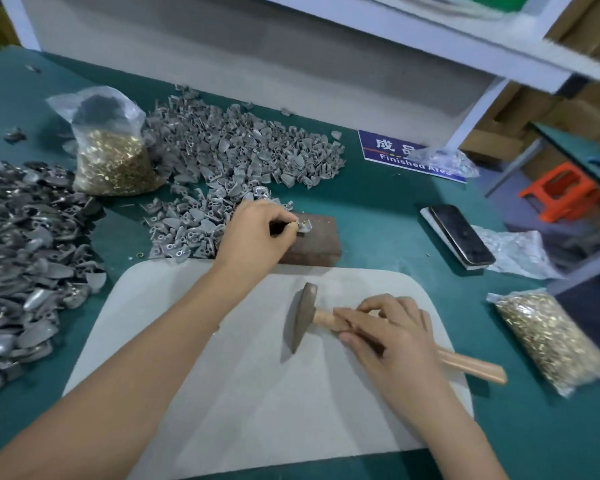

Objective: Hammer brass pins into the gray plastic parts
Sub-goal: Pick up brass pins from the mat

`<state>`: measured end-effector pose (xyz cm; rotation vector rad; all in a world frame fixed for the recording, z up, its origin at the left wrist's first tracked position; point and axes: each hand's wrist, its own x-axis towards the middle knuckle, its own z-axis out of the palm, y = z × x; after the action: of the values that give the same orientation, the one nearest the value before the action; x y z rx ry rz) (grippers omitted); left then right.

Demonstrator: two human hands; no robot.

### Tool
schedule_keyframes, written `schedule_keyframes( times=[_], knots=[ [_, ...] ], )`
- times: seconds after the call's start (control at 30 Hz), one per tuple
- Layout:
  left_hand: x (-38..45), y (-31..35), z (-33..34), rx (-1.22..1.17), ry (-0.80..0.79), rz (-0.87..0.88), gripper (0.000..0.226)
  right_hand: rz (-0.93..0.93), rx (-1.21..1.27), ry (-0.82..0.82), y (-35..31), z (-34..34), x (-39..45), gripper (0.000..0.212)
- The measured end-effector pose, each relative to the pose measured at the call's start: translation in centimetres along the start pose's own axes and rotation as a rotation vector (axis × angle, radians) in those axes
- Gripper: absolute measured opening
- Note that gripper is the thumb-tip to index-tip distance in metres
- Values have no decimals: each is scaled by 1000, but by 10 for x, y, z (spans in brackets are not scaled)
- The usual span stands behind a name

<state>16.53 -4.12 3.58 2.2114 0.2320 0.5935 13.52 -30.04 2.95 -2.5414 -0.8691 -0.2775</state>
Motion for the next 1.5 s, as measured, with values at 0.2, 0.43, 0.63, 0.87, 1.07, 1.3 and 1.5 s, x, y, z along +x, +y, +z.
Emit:
schedule_keyframes(
  times=[0.2,0.43,0.63,0.87,1.07,1.3,1.5],
  knots=[
    [-36,30,-44,-149,-16,25,3,43,412,148,-42,-10,54,25],
    [-95,2,-138,-36,165,-73,10,-191,508,-72,-145,24,113,17],
    [-160,-58,-207,236,386,-177,12,-476,359,-282,-242,74,121,7],
    [-170,-91,-228,356,525,-300,11,-496,306,-319,-295,111,148,3],
    [-177,-93,-230,319,535,-303,12,-435,321,-321,-297,117,154,3],
    [-181,-46,-183,180,264,-222,10,-238,146,-231,-192,64,122,12],
    [-174,-35,-135,177,35,-243,9,-177,132,-310,-129,46,71,5]
  ],
)
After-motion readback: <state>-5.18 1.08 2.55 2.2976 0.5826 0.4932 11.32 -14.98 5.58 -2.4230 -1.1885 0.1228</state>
